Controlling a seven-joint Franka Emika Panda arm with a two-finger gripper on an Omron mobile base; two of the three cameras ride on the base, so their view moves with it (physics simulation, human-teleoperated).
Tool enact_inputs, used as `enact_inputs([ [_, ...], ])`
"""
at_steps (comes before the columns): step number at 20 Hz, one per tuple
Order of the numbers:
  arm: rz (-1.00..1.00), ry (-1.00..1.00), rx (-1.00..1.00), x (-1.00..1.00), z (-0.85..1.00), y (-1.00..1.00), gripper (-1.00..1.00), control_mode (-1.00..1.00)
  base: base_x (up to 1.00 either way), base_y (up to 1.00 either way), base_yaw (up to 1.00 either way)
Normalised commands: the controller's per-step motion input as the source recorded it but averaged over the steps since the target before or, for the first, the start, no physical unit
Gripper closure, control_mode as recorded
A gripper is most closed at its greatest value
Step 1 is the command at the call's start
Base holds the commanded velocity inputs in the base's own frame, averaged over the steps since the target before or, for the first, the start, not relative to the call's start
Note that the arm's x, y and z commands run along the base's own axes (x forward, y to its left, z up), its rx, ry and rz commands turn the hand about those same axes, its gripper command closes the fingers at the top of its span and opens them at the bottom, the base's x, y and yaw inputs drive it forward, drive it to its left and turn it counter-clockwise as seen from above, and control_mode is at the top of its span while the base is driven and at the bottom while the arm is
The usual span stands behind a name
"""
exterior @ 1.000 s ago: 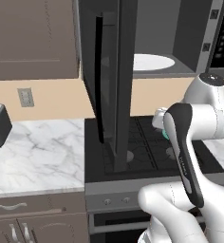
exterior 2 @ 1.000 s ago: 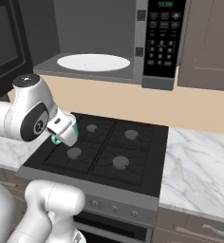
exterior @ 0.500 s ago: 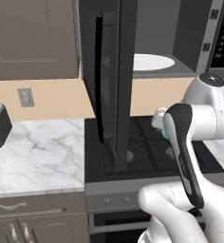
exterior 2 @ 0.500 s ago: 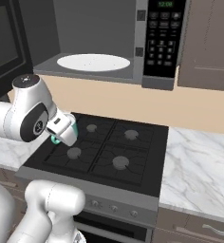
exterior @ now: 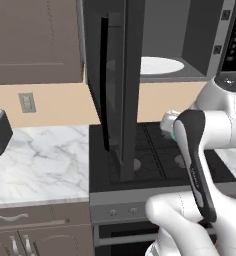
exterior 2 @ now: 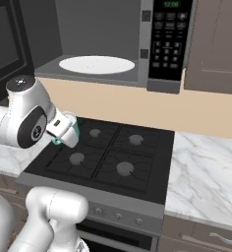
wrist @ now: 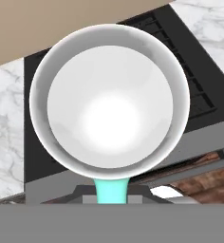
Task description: Pick the mug from the counter and place it inside the microwave. Then close the microwave.
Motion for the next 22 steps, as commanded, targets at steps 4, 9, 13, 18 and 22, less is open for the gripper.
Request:
enact_inputs([
  [4, 0.03, -0.07, 0.0, 0.0, 0.59, -0.02, 1.0, -1.0, 0.0, 0.0, 0.0],
  [9, 0.1, -0.02, 0.01, -0.01, 0.53, -0.03, 1.0, -1.0, 0.0, 0.0, 0.0],
  [13, 0.11, -0.22, -0.05, 0.0, 0.14, 0.21, 1.0, -1.0, 0.0, 0.0, 0.0],
  [18, 0.09, -0.43, -0.16, -0.09, 0.03, 0.16, 1.0, -1.0, 0.0, 0.0, 0.0],
  [22, 0.03, -0.42, -0.2, -0.27, 0.16, 0.05, 1.0, -1.0, 0.0, 0.0, 0.0],
])
